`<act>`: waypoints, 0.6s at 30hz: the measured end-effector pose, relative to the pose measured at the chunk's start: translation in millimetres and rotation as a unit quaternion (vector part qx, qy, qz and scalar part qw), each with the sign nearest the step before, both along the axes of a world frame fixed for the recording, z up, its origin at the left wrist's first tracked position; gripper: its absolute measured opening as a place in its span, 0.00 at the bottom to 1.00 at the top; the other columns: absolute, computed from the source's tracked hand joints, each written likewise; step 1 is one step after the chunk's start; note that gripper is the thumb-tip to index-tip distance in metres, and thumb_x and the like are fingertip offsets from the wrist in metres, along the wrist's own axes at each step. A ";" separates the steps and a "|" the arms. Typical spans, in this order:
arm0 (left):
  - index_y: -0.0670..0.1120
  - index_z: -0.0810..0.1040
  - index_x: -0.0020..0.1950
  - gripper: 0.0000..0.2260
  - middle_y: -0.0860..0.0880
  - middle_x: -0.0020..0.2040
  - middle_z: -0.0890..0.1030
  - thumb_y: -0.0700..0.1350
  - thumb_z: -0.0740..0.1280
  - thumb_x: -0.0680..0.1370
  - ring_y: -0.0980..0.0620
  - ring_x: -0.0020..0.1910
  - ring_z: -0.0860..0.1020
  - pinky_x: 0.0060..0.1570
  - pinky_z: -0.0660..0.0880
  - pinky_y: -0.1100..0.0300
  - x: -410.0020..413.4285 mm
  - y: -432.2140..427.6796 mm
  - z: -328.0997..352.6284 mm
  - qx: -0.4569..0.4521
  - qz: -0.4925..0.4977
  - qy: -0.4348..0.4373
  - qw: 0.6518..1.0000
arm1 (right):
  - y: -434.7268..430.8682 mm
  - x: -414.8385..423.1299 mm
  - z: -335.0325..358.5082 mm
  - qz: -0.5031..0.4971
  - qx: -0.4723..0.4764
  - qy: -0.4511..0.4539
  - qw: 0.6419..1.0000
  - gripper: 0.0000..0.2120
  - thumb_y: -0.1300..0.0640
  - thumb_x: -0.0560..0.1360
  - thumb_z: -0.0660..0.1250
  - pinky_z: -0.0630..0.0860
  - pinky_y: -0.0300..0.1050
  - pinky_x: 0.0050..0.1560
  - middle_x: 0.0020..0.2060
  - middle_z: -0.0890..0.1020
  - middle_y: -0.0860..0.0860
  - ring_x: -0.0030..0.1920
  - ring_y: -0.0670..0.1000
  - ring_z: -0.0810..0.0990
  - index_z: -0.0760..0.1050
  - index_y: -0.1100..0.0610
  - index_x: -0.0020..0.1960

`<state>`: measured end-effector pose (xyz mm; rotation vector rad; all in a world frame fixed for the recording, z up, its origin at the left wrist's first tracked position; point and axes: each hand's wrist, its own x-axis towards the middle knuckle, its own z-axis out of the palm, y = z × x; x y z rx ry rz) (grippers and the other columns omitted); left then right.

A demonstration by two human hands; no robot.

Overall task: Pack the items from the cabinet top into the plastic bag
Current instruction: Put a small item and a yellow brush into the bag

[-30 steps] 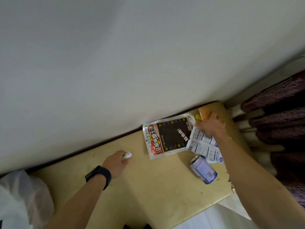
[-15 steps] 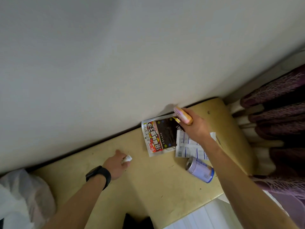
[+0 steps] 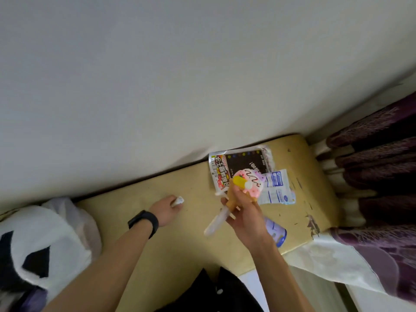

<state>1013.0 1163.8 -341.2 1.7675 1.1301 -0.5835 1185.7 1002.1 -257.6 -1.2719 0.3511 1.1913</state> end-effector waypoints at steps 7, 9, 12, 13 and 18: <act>0.53 0.70 0.66 0.15 0.53 0.60 0.79 0.56 0.59 0.82 0.55 0.49 0.83 0.51 0.78 0.53 -70.1 -48.0 45.5 -0.109 0.168 -0.089 0.976 | -64.4 -94.8 -26.8 0.027 -0.160 -0.018 0.987 0.14 0.49 0.72 0.75 0.67 0.41 0.28 0.43 0.80 0.51 0.27 0.48 0.72 0.85 0.55 0.54; 0.51 0.70 0.66 0.14 0.53 0.58 0.80 0.55 0.60 0.82 0.54 0.49 0.83 0.49 0.78 0.52 -88.6 -65.1 58.4 -0.130 0.209 -0.107 0.963 | -80.9 -114.6 -27.2 0.039 -0.179 -0.008 0.983 0.14 0.49 0.71 0.76 0.67 0.41 0.28 0.43 0.79 0.52 0.27 0.48 0.72 0.84 0.55 0.53; 0.49 0.73 0.65 0.14 0.51 0.54 0.82 0.53 0.62 0.82 0.50 0.47 0.85 0.48 0.79 0.49 -112.4 -85.5 72.6 -0.154 0.270 -0.136 0.941 | -90.2 -135.1 -22.5 0.091 -0.211 -0.016 0.973 0.15 0.44 0.72 0.75 0.68 0.41 0.28 0.36 0.79 0.52 0.26 0.48 0.71 0.83 0.55 0.49; 0.49 0.74 0.64 0.14 0.49 0.54 0.83 0.52 0.63 0.81 0.49 0.46 0.85 0.49 0.79 0.49 -118.5 -90.1 77.7 -0.166 0.291 -0.145 0.931 | -89.7 -141.3 -20.5 0.109 -0.215 -0.013 0.970 0.17 0.41 0.73 0.72 0.66 0.40 0.27 0.32 0.77 0.51 0.25 0.48 0.69 0.81 0.56 0.46; 0.46 0.75 0.61 0.14 0.45 0.52 0.82 0.51 0.67 0.79 0.48 0.42 0.83 0.41 0.79 0.54 -141.0 -101.3 106.5 -0.251 0.419 -0.191 0.852 | -66.6 -173.2 11.7 0.191 -0.129 0.022 0.973 0.19 0.40 0.78 0.64 0.58 0.38 0.23 0.27 0.69 0.51 0.23 0.48 0.64 0.77 0.56 0.46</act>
